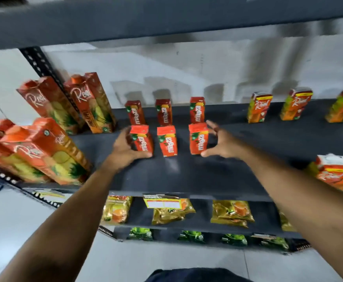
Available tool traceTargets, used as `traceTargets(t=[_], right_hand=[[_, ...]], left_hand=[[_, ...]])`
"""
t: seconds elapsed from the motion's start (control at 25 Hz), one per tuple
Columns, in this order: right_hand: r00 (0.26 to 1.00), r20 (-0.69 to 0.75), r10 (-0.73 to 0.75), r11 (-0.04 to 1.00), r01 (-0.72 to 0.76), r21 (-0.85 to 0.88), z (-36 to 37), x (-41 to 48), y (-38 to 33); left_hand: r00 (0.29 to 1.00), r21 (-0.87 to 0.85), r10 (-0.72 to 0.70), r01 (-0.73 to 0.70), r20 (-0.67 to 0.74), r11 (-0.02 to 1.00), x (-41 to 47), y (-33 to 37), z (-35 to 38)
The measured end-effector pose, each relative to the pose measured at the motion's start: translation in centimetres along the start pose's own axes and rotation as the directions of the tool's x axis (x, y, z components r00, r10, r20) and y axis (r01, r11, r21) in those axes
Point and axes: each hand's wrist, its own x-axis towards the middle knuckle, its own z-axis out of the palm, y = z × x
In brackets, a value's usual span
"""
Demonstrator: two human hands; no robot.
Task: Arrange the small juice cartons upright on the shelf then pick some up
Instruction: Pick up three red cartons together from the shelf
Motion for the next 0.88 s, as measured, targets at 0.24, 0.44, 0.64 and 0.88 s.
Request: traceTargets(t=[0.24, 0.44, 0.64, 0.88], right_hand=[[0.984, -0.105, 0.140, 0.981, -0.153, -0.120, 3.9, 3.2, 0.2], [0.976, -0.102, 0.191, 0.974, -0.201, -0.106, 5.5, 3.9, -1.7], [0.966, -0.163, 0.202, 0.970, -0.220, -0.102, 6.5, 3.6, -3.1], [0.980, -0.142, 0.139, 0.989, -0.144, -0.030, 8.2, 0.7, -3.1]], left_hand=[[0.997, 0.129, 0.055, -0.063, 0.062, 0.990, 2.0, -1.2, 0.8], [0.987, 0.046, 0.039, -0.046, 0.159, 0.998, 2.0, -0.9, 1.5], [0.985, -0.030, 0.000, 0.005, 0.172, 1.000, 1.8, -0.4, 2.9], [0.965, -0.013, -0.008, 0.012, 0.264, 1.000, -0.3, -0.3, 2.1]])
